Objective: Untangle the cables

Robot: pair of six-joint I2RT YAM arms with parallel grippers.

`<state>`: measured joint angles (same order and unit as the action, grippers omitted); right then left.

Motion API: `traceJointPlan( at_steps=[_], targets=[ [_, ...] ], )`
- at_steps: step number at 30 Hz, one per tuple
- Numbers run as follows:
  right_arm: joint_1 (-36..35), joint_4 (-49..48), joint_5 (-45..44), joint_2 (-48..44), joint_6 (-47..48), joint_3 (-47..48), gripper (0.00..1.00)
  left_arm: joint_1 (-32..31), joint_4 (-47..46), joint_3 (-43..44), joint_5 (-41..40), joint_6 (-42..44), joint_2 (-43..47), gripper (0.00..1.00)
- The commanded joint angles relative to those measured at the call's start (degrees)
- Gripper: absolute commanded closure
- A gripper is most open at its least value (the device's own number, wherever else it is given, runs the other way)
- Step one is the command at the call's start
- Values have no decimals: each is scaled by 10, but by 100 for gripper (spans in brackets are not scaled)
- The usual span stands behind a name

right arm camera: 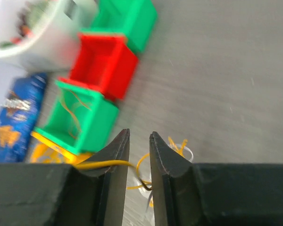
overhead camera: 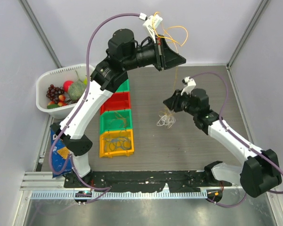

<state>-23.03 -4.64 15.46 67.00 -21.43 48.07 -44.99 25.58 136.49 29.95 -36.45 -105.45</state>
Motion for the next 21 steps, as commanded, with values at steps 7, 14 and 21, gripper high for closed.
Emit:
traceJointPlan(
  at_steps=[7,14,21],
  targets=[
    [31,9,-118,2,-10,-130,66,1,-39,30,-61,78,83,100],
    [75,75,-191,-32,-6,-148,45,0,-8,26,-114,111,97,100],
    [111,115,-200,29,-5,-120,40,0,-20,52,-114,108,96,100]
  ],
)
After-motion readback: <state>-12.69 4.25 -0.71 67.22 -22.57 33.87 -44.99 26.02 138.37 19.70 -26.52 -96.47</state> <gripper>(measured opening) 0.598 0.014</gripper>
